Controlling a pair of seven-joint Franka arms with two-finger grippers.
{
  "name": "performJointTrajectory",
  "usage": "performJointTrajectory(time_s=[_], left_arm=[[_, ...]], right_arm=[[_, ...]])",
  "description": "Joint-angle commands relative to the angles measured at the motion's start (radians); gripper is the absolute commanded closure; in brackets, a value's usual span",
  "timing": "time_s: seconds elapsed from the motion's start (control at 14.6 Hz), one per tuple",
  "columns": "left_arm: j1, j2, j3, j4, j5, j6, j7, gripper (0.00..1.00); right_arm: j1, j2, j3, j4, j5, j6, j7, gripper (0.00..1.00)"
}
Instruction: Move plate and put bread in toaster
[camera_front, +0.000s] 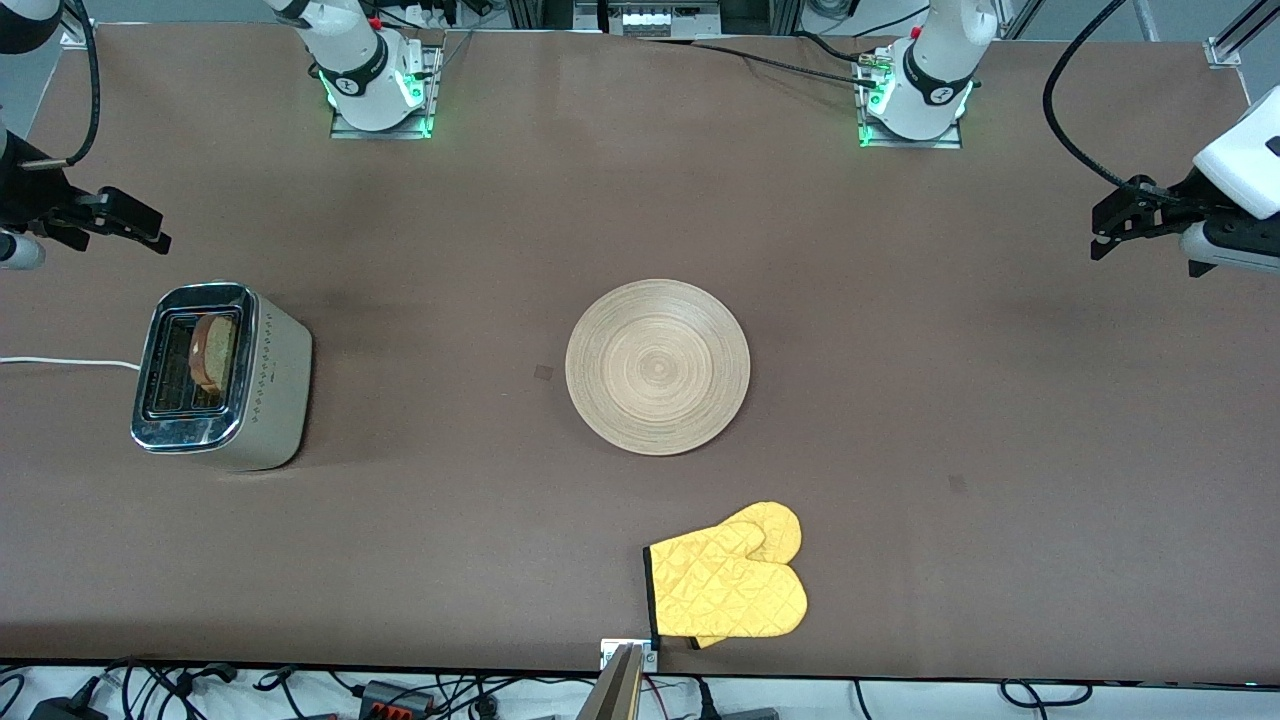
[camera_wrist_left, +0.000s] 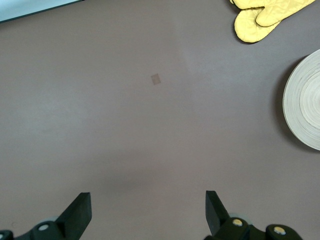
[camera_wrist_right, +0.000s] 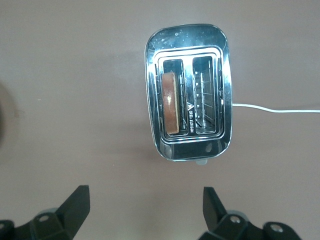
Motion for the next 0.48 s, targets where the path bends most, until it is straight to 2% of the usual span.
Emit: performJointTrajectory(time_s=[0.0,0.41], left_arm=[[0.005,0.007,0.002,0.023,-0.018,-0.013,0.023,0.0],[0.01,0.007,0.002,0.023,-0.02,-0.013,0.025,0.0]], right_arm=[[0.004,-0.019,-0.006,-0.003,-0.009,-0.013,-0.013,0.0],[0.007,-0.019,-0.003,-0.001,-0.009,-0.033,-0.011,0.0]])
